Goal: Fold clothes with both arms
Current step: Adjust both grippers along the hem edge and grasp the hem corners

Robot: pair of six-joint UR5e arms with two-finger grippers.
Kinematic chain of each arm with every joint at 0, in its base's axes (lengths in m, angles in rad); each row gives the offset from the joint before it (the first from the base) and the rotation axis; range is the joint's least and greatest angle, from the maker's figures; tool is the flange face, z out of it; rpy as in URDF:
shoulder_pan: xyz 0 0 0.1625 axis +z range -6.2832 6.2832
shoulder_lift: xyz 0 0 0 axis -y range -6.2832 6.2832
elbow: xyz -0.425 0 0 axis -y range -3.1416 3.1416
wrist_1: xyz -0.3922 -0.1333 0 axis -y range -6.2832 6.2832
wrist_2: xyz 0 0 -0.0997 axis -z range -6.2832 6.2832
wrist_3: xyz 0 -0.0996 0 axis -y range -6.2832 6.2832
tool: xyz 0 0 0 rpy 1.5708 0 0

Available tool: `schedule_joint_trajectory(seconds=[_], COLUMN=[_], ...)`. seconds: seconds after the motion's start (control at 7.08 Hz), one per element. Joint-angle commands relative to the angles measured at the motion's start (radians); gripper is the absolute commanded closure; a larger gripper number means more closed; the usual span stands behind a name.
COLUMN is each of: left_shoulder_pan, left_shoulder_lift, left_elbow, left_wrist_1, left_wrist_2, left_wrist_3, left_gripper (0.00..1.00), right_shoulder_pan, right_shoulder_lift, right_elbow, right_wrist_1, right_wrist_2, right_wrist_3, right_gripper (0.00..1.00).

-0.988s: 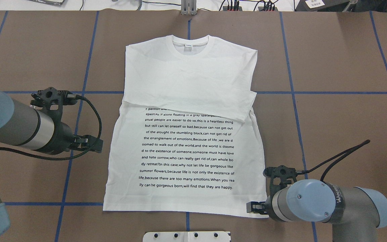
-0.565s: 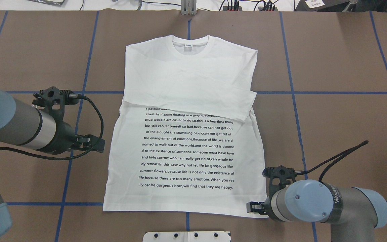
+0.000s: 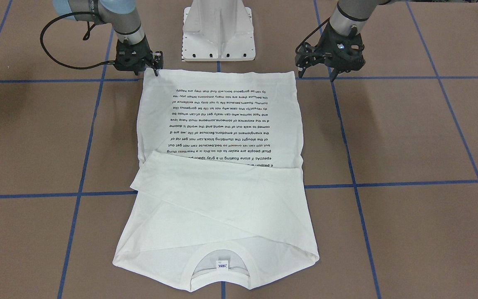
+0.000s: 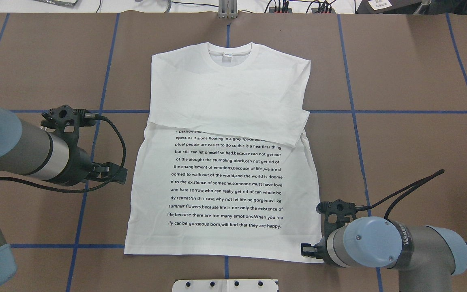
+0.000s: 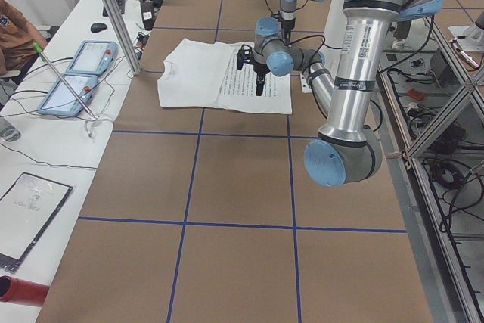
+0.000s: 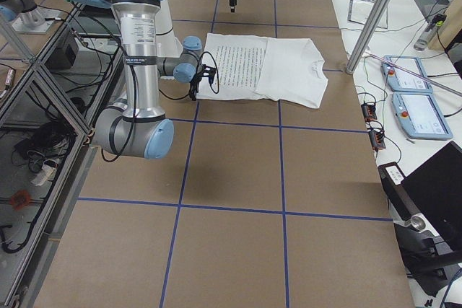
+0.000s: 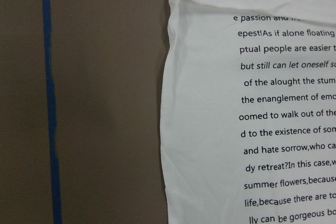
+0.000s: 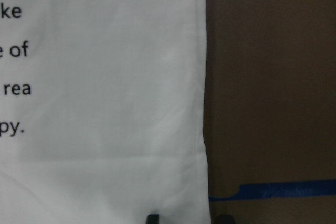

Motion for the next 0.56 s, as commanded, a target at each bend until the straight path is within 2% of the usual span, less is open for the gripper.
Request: schedule_joint_trajectory(seconds=[0.0,0.14,0.42], left_shoulder_pan=[0.0,0.0,0.0], left_shoulder_lift=[0.0,-0.002,-0.002], left_elbow=[0.003,0.003,0.003], left_wrist_1=[0.0,0.0,0.0], left_wrist_2=[0.0,0.0,0.0], left_wrist_3=[0.0,0.0,0.0], left_gripper=[0.0,0.0,0.0], right_shoulder_pan=[-0.001,-0.001,0.0], right_shoulder_lift=[0.002,-0.001,0.005], right_elbow=[0.002,0.005,0.016], right_wrist_1=[0.001,0.001,0.001], right_wrist_2=[-0.009,-0.012,-0.01], right_wrist_3=[0.004,0.021,0.021], right_gripper=[0.95,1.0,1.0])
